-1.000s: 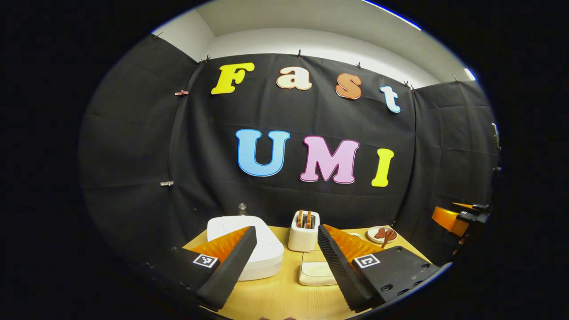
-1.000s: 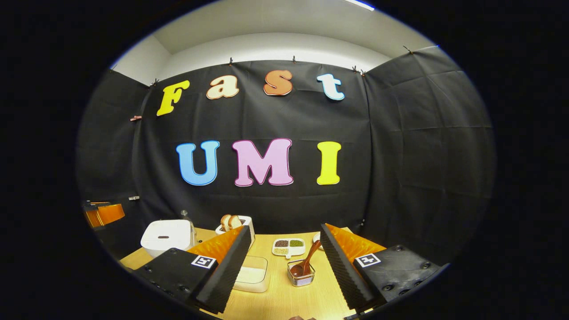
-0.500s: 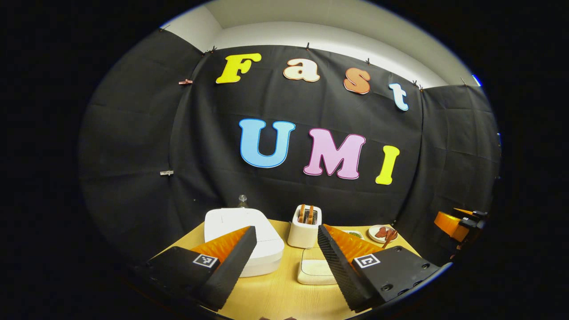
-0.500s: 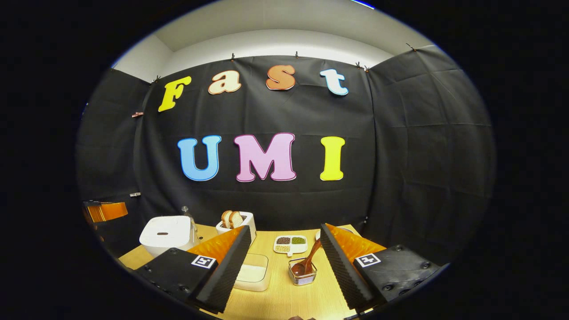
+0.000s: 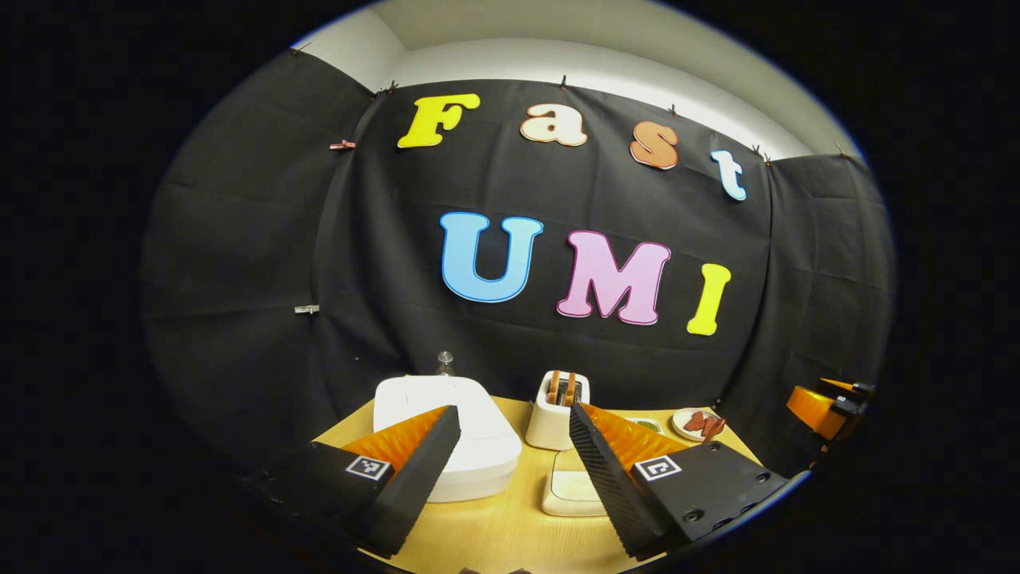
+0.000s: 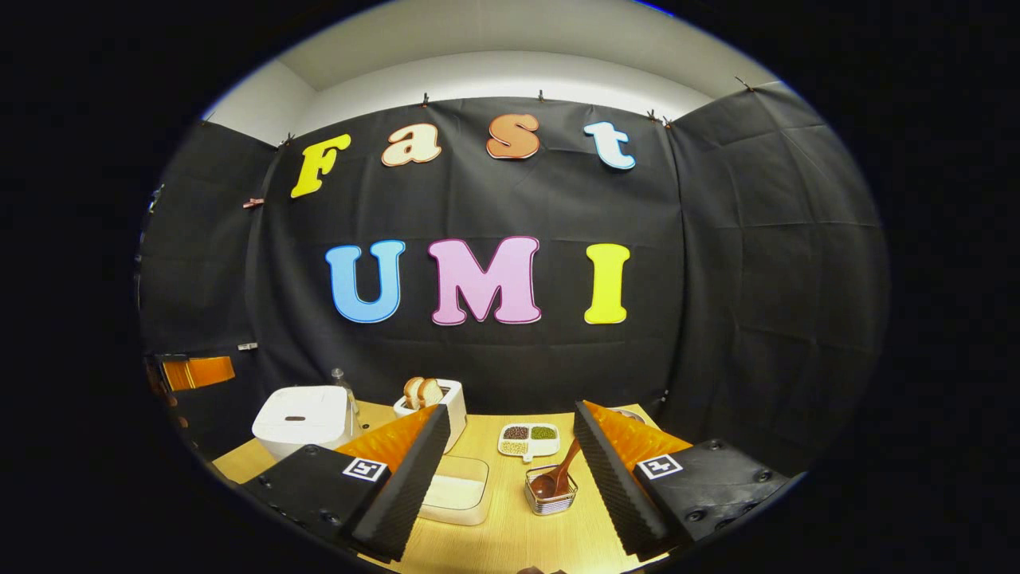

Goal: Close the left gripper, press the button to open the rice cooker; take a wooden spoon from the chopstick holder with the right hand, scoop a spoonful of rice and pour it into the rice cooker, then put the wooden spoon back into the chopstick holder.

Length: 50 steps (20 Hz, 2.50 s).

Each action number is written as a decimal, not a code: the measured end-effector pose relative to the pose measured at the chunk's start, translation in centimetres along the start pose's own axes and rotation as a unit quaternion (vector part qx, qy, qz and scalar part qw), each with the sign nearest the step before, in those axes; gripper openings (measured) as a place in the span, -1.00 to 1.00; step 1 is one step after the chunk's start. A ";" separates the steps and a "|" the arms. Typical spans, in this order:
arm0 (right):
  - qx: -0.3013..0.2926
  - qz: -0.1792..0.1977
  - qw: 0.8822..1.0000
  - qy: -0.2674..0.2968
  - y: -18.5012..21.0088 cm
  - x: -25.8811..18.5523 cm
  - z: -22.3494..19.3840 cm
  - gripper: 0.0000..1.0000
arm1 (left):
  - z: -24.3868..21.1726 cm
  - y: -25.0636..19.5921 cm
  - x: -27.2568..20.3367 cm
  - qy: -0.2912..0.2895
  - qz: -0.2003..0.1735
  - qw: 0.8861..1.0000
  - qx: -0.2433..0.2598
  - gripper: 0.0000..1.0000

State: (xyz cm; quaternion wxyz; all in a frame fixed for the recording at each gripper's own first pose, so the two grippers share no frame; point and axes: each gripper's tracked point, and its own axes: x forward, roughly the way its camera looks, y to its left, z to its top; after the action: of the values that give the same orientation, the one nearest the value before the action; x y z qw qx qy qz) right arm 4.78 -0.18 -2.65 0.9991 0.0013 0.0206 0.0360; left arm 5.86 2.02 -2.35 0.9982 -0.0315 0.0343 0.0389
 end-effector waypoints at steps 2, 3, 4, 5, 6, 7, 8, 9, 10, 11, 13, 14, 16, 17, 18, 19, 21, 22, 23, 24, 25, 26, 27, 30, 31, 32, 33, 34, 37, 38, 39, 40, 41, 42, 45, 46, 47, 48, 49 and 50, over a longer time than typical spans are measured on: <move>0.001 0.002 1.000 0.003 0.2 -0.1 -0.1 0.95 | 0.8 1.1 0.8 -0.006 0.009 1.000 -0.006 0.92; 0.002 0.003 1.000 0.004 0.2 -0.1 -0.3 0.95 | 1.2 1.8 1.3 -0.009 0.017 1.000 -0.006 0.92; 0.002 0.005 1.000 0.006 0.3 -0.2 -0.5 0.95 | 1.5 2.7 1.9 -0.013 0.026 1.000 -0.004 0.91; 0.001 0.005 1.000 0.007 0.3 -0.2 -0.6 0.95 | 1.9 3.4 2.5 -0.013 0.031 0.999 -0.001 0.90; 0.001 0.005 1.000 0.009 0.3 -0.2 -0.7 0.95 | 1.9 3.9 3.3 -0.010 0.036 0.999 0.001 0.89; 0.002 0.006 1.000 0.011 0.3 -0.1 -0.8 0.95 | 1.9 4.4 4.1 -0.005 0.037 0.999 0.001 0.84; 0.003 0.006 1.000 0.013 0.3 -0.1 -0.9 0.95 | 1.7 5.0 4.9 0.004 0.036 0.999 0.001 0.80; 0.005 0.005 1.000 0.015 0.2 -0.1 -1.0 0.95 | 1.2 5.5 5.8 0.016 0.034 0.999 0.001 0.65; 0.005 0.004 1.000 0.017 0.1 0.0 -1.1 0.95 | 0.6 5.7 6.6 0.029 0.030 0.999 0.002 0.60; 0.006 0.003 1.000 0.019 0.1 0.0 -1.3 0.95 | 0.1 6.0 7.5 0.041 0.026 0.999 0.003 0.51; 0.009 0.000 1.000 0.024 -0.1 0.2 -1.7 0.95 | -1.2 6.5 9.5 0.070 0.018 0.997 0.001 0.30; 0.011 -0.002 1.000 0.027 -0.2 0.2 -1.8 0.95 | -2.2 6.7 10.5 0.084 0.017 0.996 -0.001 0.24; 0.016 -0.007 0.999 0.033 -0.6 0.3 -2.2 0.95 | -3.9 6.8 12.3 0.110 0.009 0.994 -0.005 0.07; 0.018 -0.009 0.999 0.037 -0.8 0.3 -2.5 0.96 | -4.8 6.9 13.2 0.123 0.005 0.992 -0.009 0.00; 0.021 -0.012 0.999 0.042 -1.0 0.2 -2.9 0.96 | -5.8 7.0 13.9 0.135 0.004 0.991 -0.014 -0.03; 0.024 -0.015 0.998 0.048 -1.2 0.1 -3.3 0.96 | -6.5 7.3 14.7 0.145 0.004 0.989 -0.017 -0.26; 0.027 -0.024 0.998 0.058 -2.0 -0.1 -4.0 0.96 | -8.1 7.8 16.2 0.163 0.005 0.987 -0.016 -0.49; 0.028 -0.027 0.997 0.062 -2.2 -0.2 -4.3 0.96 | -8.9 8.1 16.9 0.171 0.006 0.985 -0.012 -0.58; 0.029 -0.029 0.997 0.070 -2.4 -0.2 -4.7 0.96 | -9.4 8.7 17.5 0.176 0.009 0.984 -0.010 -0.75; 0.031 -0.027 0.996 0.078 -2.5 -0.3 -5.2 0.96 | -9.8 8.9 18.2 0.176 0.005 0.984 -0.022 -0.82; 0.033 -0.024 0.996 0.083 -2.4 -0.4 -5.3 0.96 | -10.4 9.3 18.9 0.171 0.006 0.985 -0.034 -0.84; 0.034 -0.024 0.996 0.084 -2.5 -0.4 -5.3 0.97 | -11.3 10.1 19.3 0.175 0.011 0.984 -0.045 -0.84; 0.035 -0.025 0.995 0.088 -2.6 -0.4 -5.5 0.97 | -12.3 11.3 19.8 0.180 0.031 0.982 -0.050 -0.86; 0.039 -0.032 0.995 0.092 -3.0 -1.3 -5.7 0.97 | -14.7 12.1 20.4 0.200 0.041 0.975 -0.086 -0.87; 0.038 -0.034 0.994 0.093 -3.2 -1.6 -5.9 0.97 | -15.1 12.0 20.5 0.203 0.037 0.974 -0.091 -0.88; 0.035 -0.036 0.994 0.096 -3.4 -1.9 -6.2 0.97 | -15.3 11.8 20.6 0.201 0.032 0.975 -0.088 -0.87; 0.032 -0.038 0.994 0.099 -3.6 -2.2 -6.4 0.97 | -15.1 11.7 20.8 0.197 0.026 0.977 -0.079 -0.87; 0.030 -0.041 0.994 0.102 -3.8 -2.5 -6.5 0.97 | -15.5 11.6 20.8 0.202 0.023 0.977 -0.069 -0.87; 0.035 -0.045 0.993 0.104 -3.6 -3.2 -6.5 0.97 | -16.0 11.2 20.6 0.214 0.019 0.975 -0.055 -0.87; 0.035 -0.046 0.993 0.102 -3.4 -3.5 -6.4 0.97 | -15.9 11.2 20.6 0.214 0.017 0.975 -0.055 -0.87; 0.033 -0.047 0.993 0.099 -3.3 -3.8 -6.2 0.97 | -15.9 11.2 20.7 0.215 0.013 0.975 -0.055 -0.87; 0.031 -0.047 0.994 0.097 -3.1 -4.1 -6.1 0.97 | -16.5 11.4 20.3 0.228 0.010 0.972 -0.056 -0.87; 0.029 -0.047 0.994 0.094 -2.7 -4.6 -5.9 0.97 | -15.8 11.5 20.4 0.220 0.009 0.974 -0.057 -0.86; 0.027 -0.048 0.994 0.092 -2.5 -5.1 -5.8 0.97 | -16.4 11.2 20.5 0.226 0.005 0.973 -0.055 -0.87; 0.020 -0.058 0.994 0.085 -2.4 -6.7 -5.7 0.97 | -15.1 11.1 20.2 0.206 0.007 0.976 -0.065 -0.87; 0.021 -0.062 0.994 0.084 -2.4 -7.2 -5.7 0.97 | -13.9 11.3 19.7 0.186 0.008 0.980 -0.073 -0.87; 0.020 -0.067 0.994 0.084 -2.3 -7.7 -5.7 0.97 | -12.3 11.5 19.4 0.158 0.009 0.985 -0.074 -0.87; 0.019 -0.071 0.994 0.085 -2.3 -8.1 -5.7 0.97 | -10.9 11.6 18.9 0.132 0.012 0.988 -0.074 -0.87; 0.016 -0.075 0.993 0.085 -2.2 -8.5 -5.7 0.97 | -9.2 11.9 18.3 0.107 0.013 0.991 -0.075 -0.87; 0.013 -0.078 0.993 0.083 -2.1 -8.7 -5.6 0.97 | -7.6 12.0 17.5 0.083 0.011 0.994 -0.076 -0.87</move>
State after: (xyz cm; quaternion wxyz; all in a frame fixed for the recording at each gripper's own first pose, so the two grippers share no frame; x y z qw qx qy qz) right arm -4.02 -2.89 -7.85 0.9936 0.0098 0.1040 -0.0420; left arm 21.79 14.76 -11.87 0.9861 -0.1099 0.1140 0.0495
